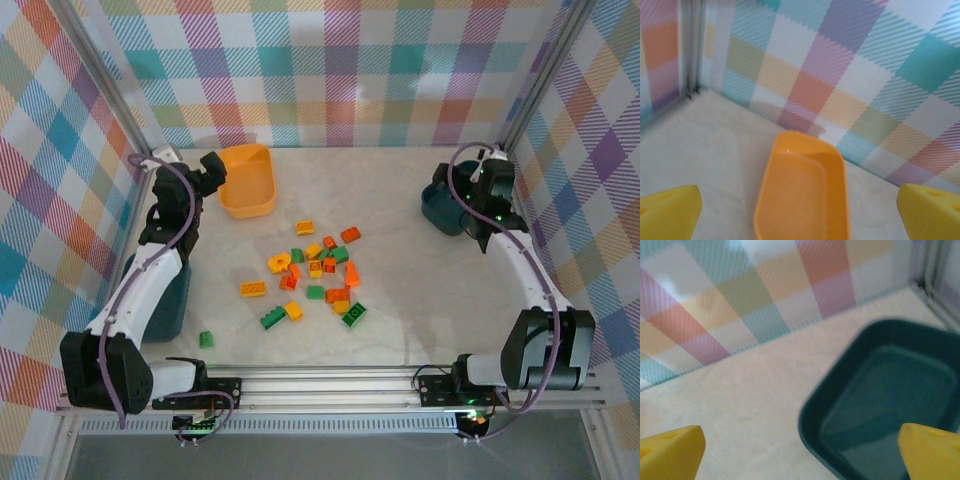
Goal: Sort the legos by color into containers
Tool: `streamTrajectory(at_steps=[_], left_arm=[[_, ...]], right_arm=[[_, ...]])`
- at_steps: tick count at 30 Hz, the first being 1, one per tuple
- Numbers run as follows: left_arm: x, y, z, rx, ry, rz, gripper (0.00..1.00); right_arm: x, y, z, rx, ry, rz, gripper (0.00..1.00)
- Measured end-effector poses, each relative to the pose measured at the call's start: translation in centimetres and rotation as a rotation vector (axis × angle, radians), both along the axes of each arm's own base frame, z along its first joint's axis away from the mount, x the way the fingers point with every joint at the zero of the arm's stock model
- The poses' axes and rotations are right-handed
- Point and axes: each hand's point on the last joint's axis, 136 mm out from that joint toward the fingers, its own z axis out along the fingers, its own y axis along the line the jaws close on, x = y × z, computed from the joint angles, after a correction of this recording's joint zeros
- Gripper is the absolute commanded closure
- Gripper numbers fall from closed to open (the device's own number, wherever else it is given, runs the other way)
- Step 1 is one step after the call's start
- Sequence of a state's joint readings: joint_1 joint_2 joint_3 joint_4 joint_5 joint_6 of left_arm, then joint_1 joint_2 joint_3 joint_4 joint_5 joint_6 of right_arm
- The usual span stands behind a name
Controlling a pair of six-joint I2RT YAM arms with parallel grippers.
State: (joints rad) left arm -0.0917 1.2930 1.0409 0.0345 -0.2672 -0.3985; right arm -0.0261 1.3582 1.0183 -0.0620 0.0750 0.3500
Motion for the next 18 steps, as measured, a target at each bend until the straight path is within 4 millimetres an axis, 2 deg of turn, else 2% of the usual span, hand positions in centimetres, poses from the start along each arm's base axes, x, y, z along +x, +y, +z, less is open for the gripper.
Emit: streamTrajectory(at_steps=[1,2,5,8,10,13,18], left_arm=[[0.7,0.2,-1.6,-0.043,0.046,-0.001,0.05],[1.5,0.5,-3.8,-0.08,0.112,0.003,0.12],[4.0,1.3,-10.6,-0.129,0.369,0.023,0.16],[7.4,1.2,-14.8,-0.138,0.555,0.009,0.18],[9.3,0.9,-16.4,-0.133,0.622,-0.011,0.16],[10.4,0.7,-18.0,-0.113,0.7,-0.036,0.16],[11.8,0.8,-19.2,-0.074,0.769,-0.06,0.34]], right_arm=[[-0.2,-0.3,-1.6,0.022,0.049,-0.016,0.25],[-0.5,-0.7,-3.2,0.044,0.103,-0.038,0.26],[-1.5,-2.0,-6.9,0.079,0.244,-0.111,0.19],[-1.6,-3.3,-9.0,0.098,0.354,-0.159,0.17],[-1.2,-4.6,-9.8,0.1,0.392,-0.194,0.16],[-1.4,-6.0,-11.1,0.098,0.445,-0.235,0.13],[-2.2,-6.8,-13.2,0.112,0.517,-0.268,0.14]])
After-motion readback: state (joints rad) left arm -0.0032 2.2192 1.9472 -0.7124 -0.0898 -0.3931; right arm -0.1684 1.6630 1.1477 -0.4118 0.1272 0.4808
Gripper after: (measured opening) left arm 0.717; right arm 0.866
